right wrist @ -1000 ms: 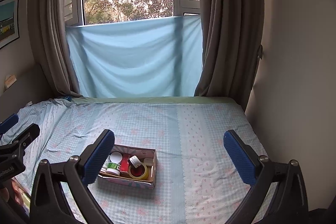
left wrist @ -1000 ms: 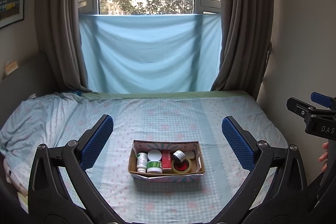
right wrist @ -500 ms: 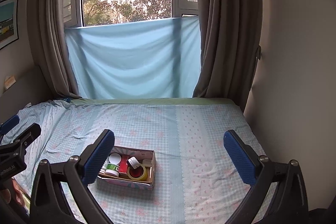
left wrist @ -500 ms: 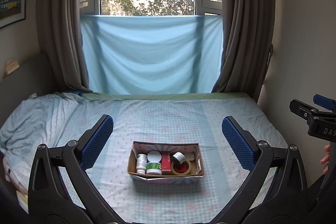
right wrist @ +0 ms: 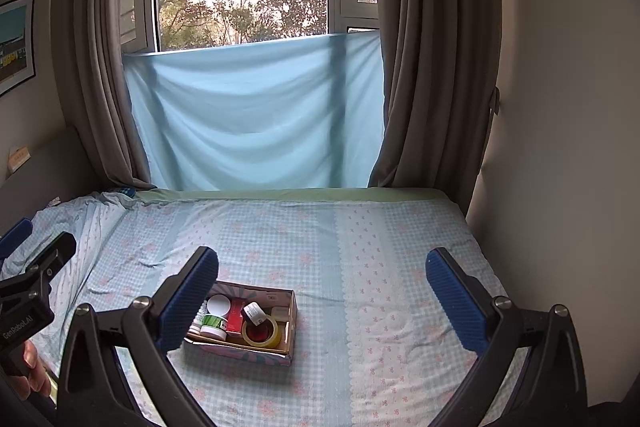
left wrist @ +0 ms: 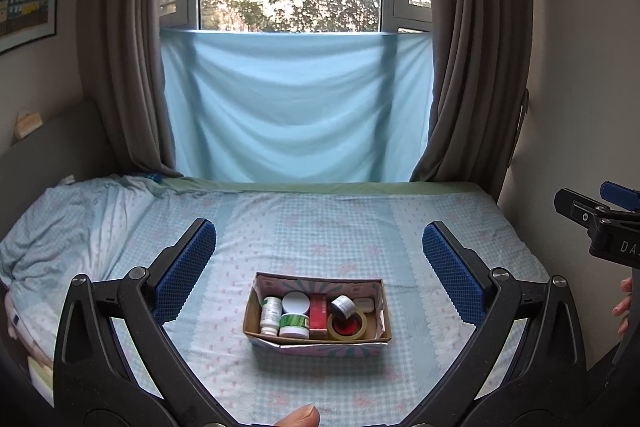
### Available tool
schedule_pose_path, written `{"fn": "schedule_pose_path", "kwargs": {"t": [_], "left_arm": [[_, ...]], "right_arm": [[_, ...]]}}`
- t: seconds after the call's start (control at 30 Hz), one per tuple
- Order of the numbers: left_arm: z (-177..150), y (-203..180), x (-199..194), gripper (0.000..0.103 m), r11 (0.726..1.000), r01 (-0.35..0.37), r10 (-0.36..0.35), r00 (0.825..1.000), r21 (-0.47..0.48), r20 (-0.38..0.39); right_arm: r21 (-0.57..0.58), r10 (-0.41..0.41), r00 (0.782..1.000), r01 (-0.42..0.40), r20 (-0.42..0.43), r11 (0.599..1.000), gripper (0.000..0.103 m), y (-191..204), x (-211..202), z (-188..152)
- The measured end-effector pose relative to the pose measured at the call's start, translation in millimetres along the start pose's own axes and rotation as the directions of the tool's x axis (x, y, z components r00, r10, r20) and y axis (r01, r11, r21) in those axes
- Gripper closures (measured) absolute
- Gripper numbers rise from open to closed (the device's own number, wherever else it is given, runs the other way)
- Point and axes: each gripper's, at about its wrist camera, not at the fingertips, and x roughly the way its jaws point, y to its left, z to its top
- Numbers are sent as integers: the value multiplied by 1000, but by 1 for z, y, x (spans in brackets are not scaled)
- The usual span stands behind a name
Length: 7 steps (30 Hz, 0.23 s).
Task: Organize rigid objects
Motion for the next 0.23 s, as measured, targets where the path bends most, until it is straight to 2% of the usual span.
{"fn": "schedule_pose_path", "kwargs": {"t": [0.23], "left_arm": [[-9,4,21,0,1000,-3,5,998,29,-58]], "right_arm": [[9,-4,999,4,-47,1000,0,4,24,-1]]}}
